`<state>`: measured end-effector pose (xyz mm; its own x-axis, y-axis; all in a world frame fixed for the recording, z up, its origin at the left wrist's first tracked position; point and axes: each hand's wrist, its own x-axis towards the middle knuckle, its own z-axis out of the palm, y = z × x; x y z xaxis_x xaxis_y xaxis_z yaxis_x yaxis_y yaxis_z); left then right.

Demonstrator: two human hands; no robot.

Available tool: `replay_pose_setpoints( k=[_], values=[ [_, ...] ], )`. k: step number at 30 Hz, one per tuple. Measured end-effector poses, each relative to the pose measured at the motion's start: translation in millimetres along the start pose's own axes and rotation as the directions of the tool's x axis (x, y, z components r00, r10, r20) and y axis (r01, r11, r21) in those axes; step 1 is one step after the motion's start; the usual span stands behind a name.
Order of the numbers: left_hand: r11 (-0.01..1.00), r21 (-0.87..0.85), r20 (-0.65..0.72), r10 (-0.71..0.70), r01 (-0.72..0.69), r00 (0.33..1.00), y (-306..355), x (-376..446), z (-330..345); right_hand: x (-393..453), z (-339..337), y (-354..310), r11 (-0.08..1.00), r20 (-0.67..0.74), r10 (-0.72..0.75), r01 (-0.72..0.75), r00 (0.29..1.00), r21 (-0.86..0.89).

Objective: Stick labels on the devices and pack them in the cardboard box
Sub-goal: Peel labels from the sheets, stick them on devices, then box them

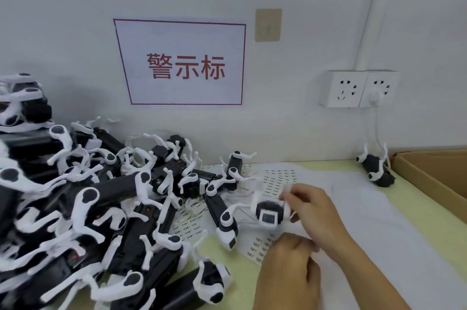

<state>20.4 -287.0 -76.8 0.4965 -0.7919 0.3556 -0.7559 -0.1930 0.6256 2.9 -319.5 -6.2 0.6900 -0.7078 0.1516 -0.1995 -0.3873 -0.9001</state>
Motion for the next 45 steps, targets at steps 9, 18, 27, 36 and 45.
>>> replay_pose_setpoints(
  k=[9,18,27,36,45],
  values=[
    [0.449,-0.861,-0.003,-0.476,0.24,0.879,-11,-42,-82,-25,-17,33,0.685,-0.023,0.275,-0.179,0.961,0.706],
    [0.661,-0.747,-0.259,-0.391,0.073,0.883,-12,-43,-87,-44,2,27,0.925,-0.008,-0.068,0.066,0.998,0.373],
    [0.858,-0.512,-0.267,-0.193,0.031,0.944,-23,-47,-107,-36,-22,44,0.618,0.038,0.071,-0.074,0.997,0.783],
    [0.939,-0.338,-0.347,-0.186,0.062,0.919,-41,-46,-104,-44,-31,36,0.924,0.11,-0.012,-0.031,0.994,0.38],
    [0.989,-0.113,-0.211,-0.113,0.091,0.971,-35,-49,-94,-37,-54,51,0.933,-0.325,0.049,0.072,0.944,0.351]
  ],
)
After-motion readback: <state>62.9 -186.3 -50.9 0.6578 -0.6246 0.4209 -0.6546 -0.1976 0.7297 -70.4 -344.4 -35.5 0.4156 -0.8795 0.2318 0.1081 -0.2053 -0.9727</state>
